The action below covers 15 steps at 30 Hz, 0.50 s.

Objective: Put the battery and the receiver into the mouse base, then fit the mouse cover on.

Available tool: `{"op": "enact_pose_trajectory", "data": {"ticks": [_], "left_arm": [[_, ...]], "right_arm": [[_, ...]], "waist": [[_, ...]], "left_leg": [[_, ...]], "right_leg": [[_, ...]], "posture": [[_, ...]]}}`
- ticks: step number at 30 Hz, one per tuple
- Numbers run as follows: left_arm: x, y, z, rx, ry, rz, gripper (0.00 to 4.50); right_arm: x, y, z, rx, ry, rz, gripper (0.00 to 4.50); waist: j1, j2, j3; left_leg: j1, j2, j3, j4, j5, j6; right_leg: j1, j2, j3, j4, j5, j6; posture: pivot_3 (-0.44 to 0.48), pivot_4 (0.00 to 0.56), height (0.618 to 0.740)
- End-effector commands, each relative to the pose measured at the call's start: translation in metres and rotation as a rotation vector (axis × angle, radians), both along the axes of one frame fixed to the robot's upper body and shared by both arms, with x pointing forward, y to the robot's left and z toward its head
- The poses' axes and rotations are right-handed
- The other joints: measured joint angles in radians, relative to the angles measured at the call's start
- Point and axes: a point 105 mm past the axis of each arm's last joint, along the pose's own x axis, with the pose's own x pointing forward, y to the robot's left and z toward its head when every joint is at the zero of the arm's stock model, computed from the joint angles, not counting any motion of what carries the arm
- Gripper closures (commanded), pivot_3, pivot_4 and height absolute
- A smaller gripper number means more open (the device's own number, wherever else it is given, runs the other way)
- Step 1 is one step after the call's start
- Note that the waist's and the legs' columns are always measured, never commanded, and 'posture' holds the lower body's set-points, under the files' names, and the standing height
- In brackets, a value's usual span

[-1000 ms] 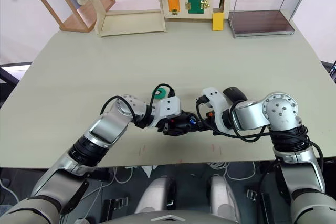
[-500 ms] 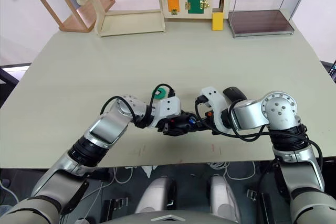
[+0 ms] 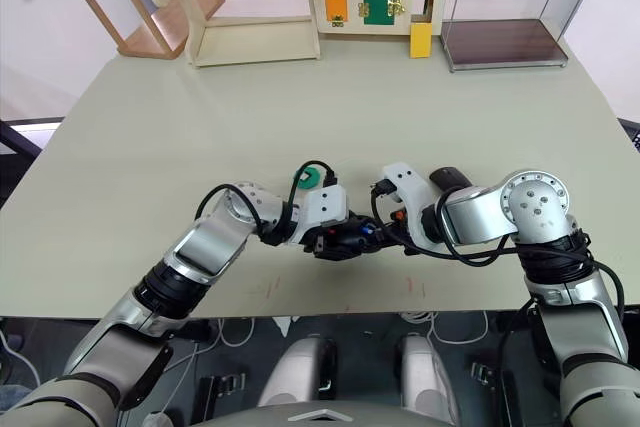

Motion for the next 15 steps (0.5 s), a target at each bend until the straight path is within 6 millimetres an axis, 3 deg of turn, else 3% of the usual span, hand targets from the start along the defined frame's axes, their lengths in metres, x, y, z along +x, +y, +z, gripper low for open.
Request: {"op": "enact_pose_trajectory", "data": {"ticks": [1, 15], "left_arm": [[-0.0091, 0.0005, -0.0243, 0.053, 0.068, 0.006, 1.54], [-0.0134, 0.0, -0.0263, 0.058, 0.066, -0.01, 1.54]], "right_arm": [[-0.0077, 0.0082, 0.0028, 0.012, 0.013, 0.061, 4.4], [-0.0056, 0.004, 0.0062, -0.109, 0.026, 0.169, 4.4]], "waist": [[0.001, 0.0, 0.0], [0.004, 0.0, 0.0]], "left_leg": [[0.0, 0.0, 0.0, 0.0, 0.0, 0.0], [-0.001, 0.0, 0.0, -0.002, 0.0, 0.0]], "right_leg": [[0.0, 0.0, 0.0, 0.0, 0.0, 0.0], [0.0, -0.001, -0.001, -0.002, 0.0, 0.0]], "posture": [[0.0, 0.15, 0.74], [0.0, 0.15, 0.74]]}}
